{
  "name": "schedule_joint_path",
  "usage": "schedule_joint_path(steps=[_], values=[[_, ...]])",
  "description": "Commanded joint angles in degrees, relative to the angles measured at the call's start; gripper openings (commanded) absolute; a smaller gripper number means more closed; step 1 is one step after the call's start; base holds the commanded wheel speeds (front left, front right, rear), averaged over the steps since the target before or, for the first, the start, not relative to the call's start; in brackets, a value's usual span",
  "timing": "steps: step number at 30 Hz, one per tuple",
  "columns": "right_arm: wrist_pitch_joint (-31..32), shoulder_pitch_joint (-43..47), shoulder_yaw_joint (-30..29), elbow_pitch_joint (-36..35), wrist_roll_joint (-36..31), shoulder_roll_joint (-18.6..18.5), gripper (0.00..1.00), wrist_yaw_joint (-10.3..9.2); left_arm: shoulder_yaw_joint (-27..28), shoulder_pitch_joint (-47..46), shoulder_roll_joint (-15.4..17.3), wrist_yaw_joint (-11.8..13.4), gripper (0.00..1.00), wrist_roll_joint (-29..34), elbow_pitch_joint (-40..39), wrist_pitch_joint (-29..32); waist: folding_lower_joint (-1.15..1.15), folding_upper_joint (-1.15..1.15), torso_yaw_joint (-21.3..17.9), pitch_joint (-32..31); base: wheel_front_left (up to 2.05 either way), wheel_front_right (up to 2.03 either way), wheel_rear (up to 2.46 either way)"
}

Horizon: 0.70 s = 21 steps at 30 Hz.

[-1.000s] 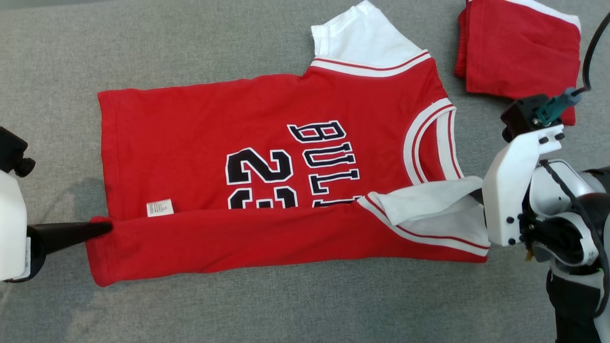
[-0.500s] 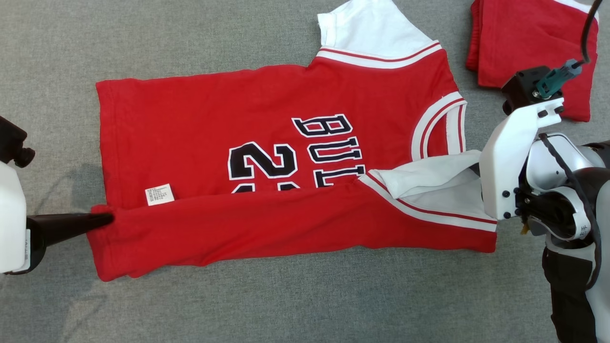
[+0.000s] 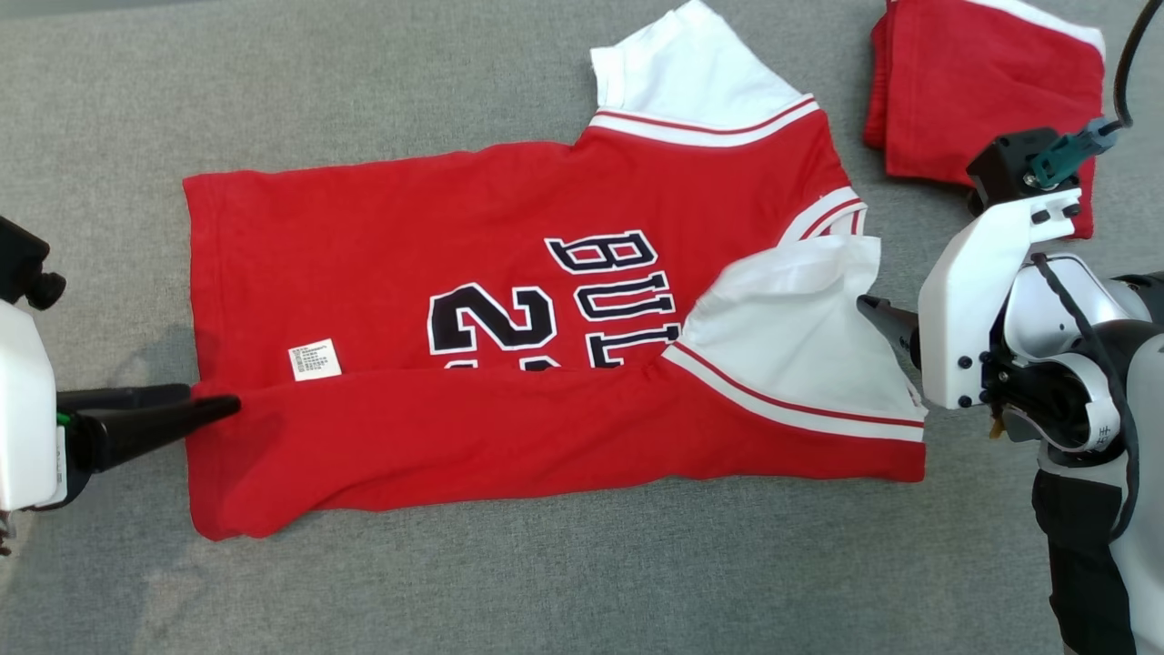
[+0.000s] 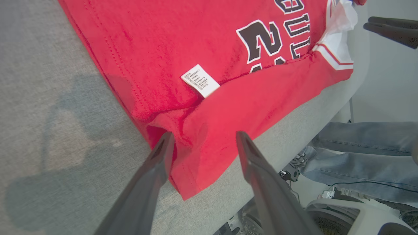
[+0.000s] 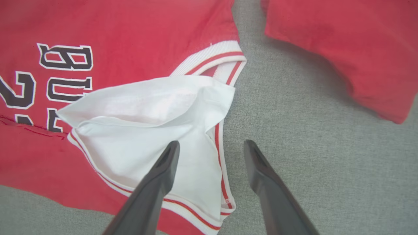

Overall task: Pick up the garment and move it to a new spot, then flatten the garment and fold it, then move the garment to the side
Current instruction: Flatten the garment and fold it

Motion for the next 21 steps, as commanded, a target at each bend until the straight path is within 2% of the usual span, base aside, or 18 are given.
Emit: schedule_joint_path(steps=[1,8,18,21], values=[[-0.9,-0.2,-0.7,0.6,-0.5,-0.3,1.00,-0.01,0.8,0.6,-0.6,0.0,1.00,0.4,0.3,-0.6,0.00,0.00,-0.3,-0.9,0.00,0.00,0.00],[-4.0,1.3,-1.7,0.8,0.2,-0.3,1.00,-0.01,2.4,2.1,-1.5,0.0,1.00,1.9,1.5,-3.9,0.00,0.00,-0.6,-3.8,0.00,0.00,0.00],[-14.4,7.6,0.0,-2.3,1.5,-0.3,1.00,-0.01,5.5,8.2,-3.1,0.0,1.00,4.5,0.7,-18.3,0.00,0.00,-0.9,-10.1,0.00,0.00,0.00],[-18.3,10.3,0.6,-3.6,1.4,-0.3,1.00,-0.01,5.9,10.7,-2.1,0.0,1.00,5.8,-0.5,-22.2,0.00,0.00,-0.9,-11.5,0.00,0.00,0.00]])
